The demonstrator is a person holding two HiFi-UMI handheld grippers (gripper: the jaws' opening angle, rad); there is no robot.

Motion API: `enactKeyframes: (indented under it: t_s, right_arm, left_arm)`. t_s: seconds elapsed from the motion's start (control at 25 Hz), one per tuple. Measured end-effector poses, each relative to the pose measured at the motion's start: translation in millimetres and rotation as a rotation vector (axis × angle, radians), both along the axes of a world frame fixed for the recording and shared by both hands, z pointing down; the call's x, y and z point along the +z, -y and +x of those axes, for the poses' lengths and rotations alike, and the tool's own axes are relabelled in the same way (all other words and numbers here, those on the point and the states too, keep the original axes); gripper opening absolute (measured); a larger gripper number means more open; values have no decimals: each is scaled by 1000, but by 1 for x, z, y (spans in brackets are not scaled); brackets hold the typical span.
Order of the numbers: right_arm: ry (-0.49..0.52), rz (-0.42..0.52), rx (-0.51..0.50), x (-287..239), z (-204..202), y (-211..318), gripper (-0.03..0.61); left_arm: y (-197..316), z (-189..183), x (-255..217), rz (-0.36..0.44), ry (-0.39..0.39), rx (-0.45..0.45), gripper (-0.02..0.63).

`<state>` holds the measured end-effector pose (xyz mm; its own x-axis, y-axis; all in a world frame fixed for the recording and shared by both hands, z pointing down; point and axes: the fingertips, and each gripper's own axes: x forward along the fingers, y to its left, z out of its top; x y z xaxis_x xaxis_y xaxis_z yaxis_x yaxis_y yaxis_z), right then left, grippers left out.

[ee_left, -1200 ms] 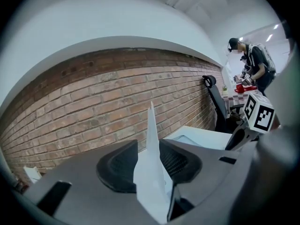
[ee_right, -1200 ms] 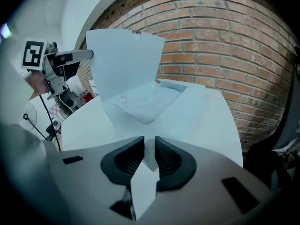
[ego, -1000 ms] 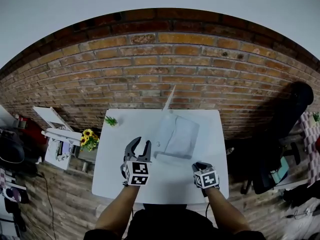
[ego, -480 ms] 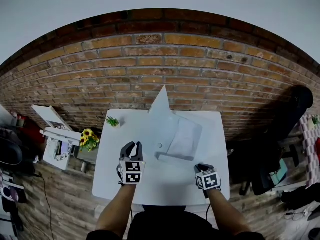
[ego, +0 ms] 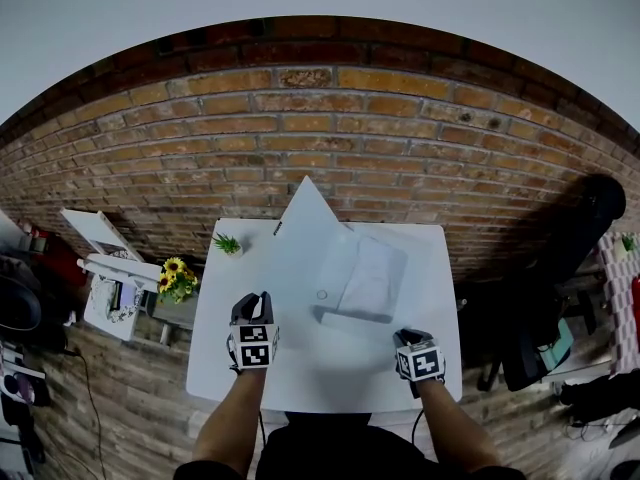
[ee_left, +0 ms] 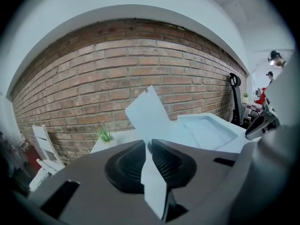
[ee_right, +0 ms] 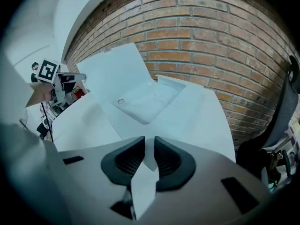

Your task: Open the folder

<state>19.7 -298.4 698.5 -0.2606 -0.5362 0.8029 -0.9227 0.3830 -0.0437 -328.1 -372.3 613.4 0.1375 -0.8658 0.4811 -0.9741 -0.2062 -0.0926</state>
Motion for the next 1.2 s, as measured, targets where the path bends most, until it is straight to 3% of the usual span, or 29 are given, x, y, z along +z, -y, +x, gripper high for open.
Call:
enactKeyframes:
  t_s: [0.36, 0.72, 0.8, 0.96, 1.12, 1.2]
  right_arm:
    - [-38, -1, 38, -1, 16, 9, 77]
    - [-75, -8, 34, 0, 22, 15, 77]
    - [-79, -2, 11, -2, 17, 16, 107]
    - [-29, 8, 4, -4, 1, 22, 155]
    - [38, 90, 2, -26, -15, 29, 146]
    - [100, 153, 0, -46, -24, 35, 108]
  left_arm:
    - [-49, -13, 13, -18, -92, -83, 51]
    - [-57, -15, 24, -46, -75, -90, 55]
    - [-56, -12, 20, -40, -71, -85, 57]
    - [-55, -13, 18, -39, -77, -87, 57]
    - [-56, -11, 14, -37, -99, -78, 58]
    - [-56, -10, 12, -34, -103, -75, 58]
